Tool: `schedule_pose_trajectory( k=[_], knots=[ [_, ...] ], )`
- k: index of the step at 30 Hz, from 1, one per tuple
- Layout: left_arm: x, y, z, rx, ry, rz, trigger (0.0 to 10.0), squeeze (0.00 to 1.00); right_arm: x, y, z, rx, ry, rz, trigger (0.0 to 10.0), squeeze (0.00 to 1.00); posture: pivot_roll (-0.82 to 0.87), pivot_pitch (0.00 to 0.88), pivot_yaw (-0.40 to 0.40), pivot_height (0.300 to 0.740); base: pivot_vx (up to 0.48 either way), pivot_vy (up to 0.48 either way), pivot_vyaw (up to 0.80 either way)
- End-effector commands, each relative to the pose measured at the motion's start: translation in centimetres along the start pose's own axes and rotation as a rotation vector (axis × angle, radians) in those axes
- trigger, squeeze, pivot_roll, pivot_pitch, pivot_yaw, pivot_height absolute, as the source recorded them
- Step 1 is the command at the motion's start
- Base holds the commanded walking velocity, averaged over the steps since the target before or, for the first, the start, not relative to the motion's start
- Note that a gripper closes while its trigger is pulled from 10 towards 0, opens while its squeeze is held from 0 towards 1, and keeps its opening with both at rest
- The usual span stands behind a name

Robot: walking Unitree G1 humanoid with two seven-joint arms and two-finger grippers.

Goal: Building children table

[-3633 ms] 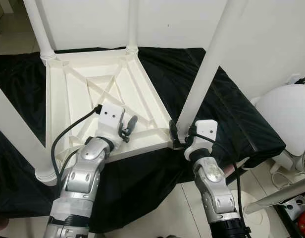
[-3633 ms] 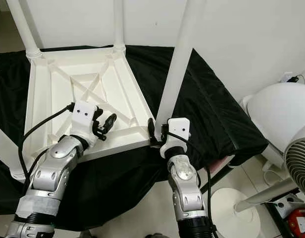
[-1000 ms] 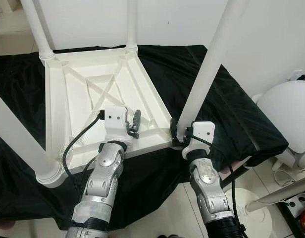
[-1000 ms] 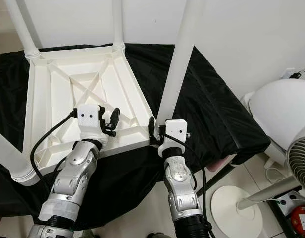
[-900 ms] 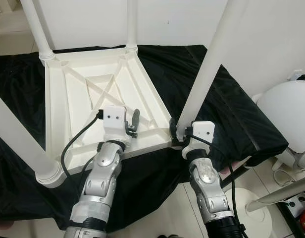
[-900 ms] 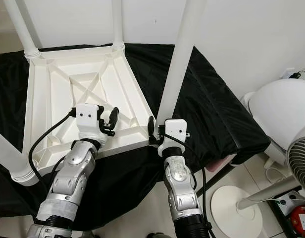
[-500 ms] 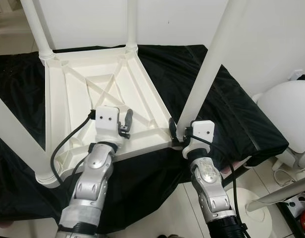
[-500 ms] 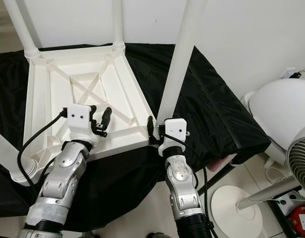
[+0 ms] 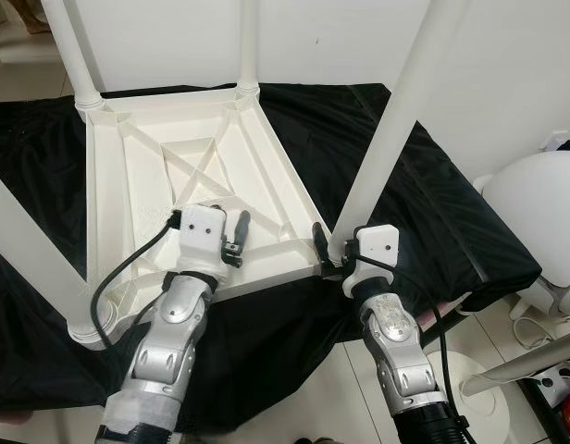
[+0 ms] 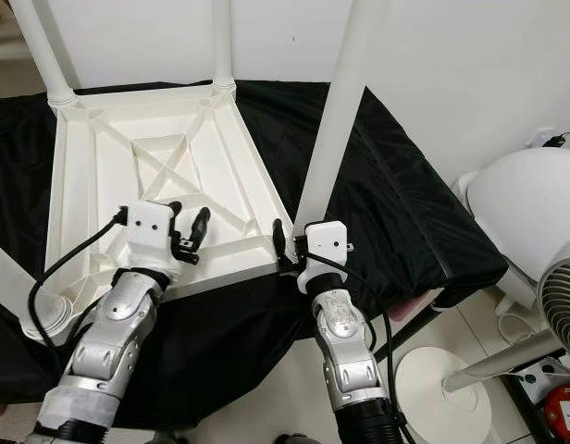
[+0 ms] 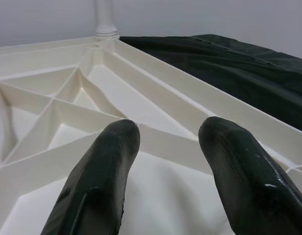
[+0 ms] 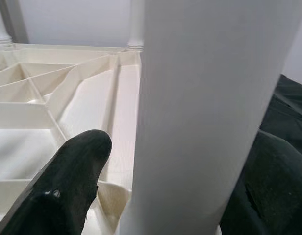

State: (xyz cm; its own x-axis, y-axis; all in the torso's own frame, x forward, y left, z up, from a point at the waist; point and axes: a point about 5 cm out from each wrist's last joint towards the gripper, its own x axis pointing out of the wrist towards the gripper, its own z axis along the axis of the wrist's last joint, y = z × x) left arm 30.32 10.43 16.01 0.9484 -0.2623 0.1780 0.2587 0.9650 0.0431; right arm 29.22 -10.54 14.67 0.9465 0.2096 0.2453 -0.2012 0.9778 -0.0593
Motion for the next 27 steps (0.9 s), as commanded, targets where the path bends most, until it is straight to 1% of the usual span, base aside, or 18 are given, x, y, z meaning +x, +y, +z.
schedule_pose_trajectory(
  k=[1, 7, 8, 11, 12, 13, 15, 16, 19, 21, 22, 23, 24, 26, 27],
  knots=[
    [0.3, -1.3, 0.1, 0.015, -0.010, -0.192, 10.0, 0.00, -0.1, 0.3, -0.2, 0.008, 0.004, 0.033, 10.0, 0.00, 0.00, 0.104, -0.030, 0.740, 0.000, 0.000, 0.00],
    [0.5, -0.9, 0.3, 0.027, -0.015, -0.190, 10.0, 0.00, -0.1, 0.1, -0.1, -0.002, 0.001, 0.038, 10.0, 0.00, 0.00, 0.105, -0.024, 0.740, 0.000, 0.000, 0.00],
    [0.5, -0.4, 0.5, 0.039, -0.014, -0.193, 10.0, 0.00, -0.1, -0.1, 0.0, -0.011, -0.002, 0.040, 10.0, 0.00, 0.01, 0.104, -0.019, 0.740, 0.000, 0.000, 0.00],
    [0.5, 0.0, 0.8, 0.048, -0.014, -0.208, 10.0, 0.00, -0.2, -0.4, 0.1, -0.015, -0.003, 0.046, 10.0, 0.00, 0.01, 0.104, -0.019, 0.740, 0.000, 0.000, 0.00],
    [0.0, 0.2, 1.1, 0.060, -0.020, -0.284, 10.0, 0.00, -0.3, -0.7, 0.0, -0.023, 0.001, 0.062, 10.0, 0.00, 0.01, 0.105, -0.012, 0.740, 0.000, 0.000, 0.00],
    [0.0, 0.2, 1.1, 0.060, -0.020, -0.284, 10.0, 0.00, -0.3, -0.7, 0.0, -0.023, 0.001, 0.062, 10.0, 0.00, 0.01, 0.105, -0.012, 0.740, 0.000, 0.000, 0.00],
    [-1.3, -0.1, 1.2, 0.088, -0.013, -0.462, 10.0, 0.00, -0.6, -1.5, -0.3, -0.049, 0.019, 0.100, 10.0, 0.00, 0.02, 0.104, -0.018, 0.740, 0.000, 0.000, 0.00],
    [-1.3, -0.1, 1.2, 0.088, -0.013, -0.462, 10.0, 0.00, -0.6, -1.5, -0.3, -0.049, 0.019, 0.100, 10.0, 0.00, 0.02, 0.104, -0.018, 0.740, 0.000, 0.000, 0.00],
    [-2.6, -0.8, 0.9, 0.085, 0.028, -0.619, 10.0, 0.00, -0.6, -2.1, -0.4, -0.058, 0.030, 0.145, 10.0, 0.00, 0.03, 0.100, -0.023, 0.740, 0.000, 0.000, 0.00],
    [-2.6, -0.8, 0.9, 0.085, 0.028, -0.619, 10.0, 0.00, -0.6, -2.1, -0.4, -0.058, 0.030, 0.145, 10.0, 0.00, 0.03, 0.100, -0.023, 0.740, 0.000, 0.000, 0.00],
    [-3.1, -1.2, 0.9, 0.084, 0.047, -0.681, 10.0, 0.00, -0.6, -2.2, -0.3, -0.055, 0.030, 0.179, 10.0, 0.00, 0.03, 0.095, -0.026, 0.740, 0.000, 0.000, 0.00],
    [-3.1, -1.2, 0.9, 0.084, 0.047, -0.681, 10.0, 0.00, -0.6, -2.2, -0.3, -0.055, 0.030, 0.179, 10.0, 0.00, 0.03, 0.095, -0.026, 0.740, 0.000, 0.000, 0.00],
    [-3.8, -1.8, 0.8, 0.094, 0.071, -0.764, 10.0, 0.00, -0.5, -2.3, -0.2, -0.054, 0.030, 0.234, 10.0, 0.00, 0.03, 0.088, -0.029, 0.740, 0.000, 0.000, 0.00],
    [-4.9, -2.5, 0.7, 0.097, 0.108, -0.873, 10.0, 0.00, -0.4, -2.6, 0.1, -0.055, 0.032, 0.317, 10.0, 0.00, 0.04, 0.085, -0.031, 0.740, 0.000, 0.000, 0.00],
    [-4.9, -2.5, 0.7, 0.097, 0.108, -0.873, 10.0, 0.00, -0.4, -2.6, 0.1, -0.055, 0.032, 0.317, 10.0, 0.00, 0.04, 0.085, -0.031, 0.740, 0.000, 0.000, 0.00]
  ],
)
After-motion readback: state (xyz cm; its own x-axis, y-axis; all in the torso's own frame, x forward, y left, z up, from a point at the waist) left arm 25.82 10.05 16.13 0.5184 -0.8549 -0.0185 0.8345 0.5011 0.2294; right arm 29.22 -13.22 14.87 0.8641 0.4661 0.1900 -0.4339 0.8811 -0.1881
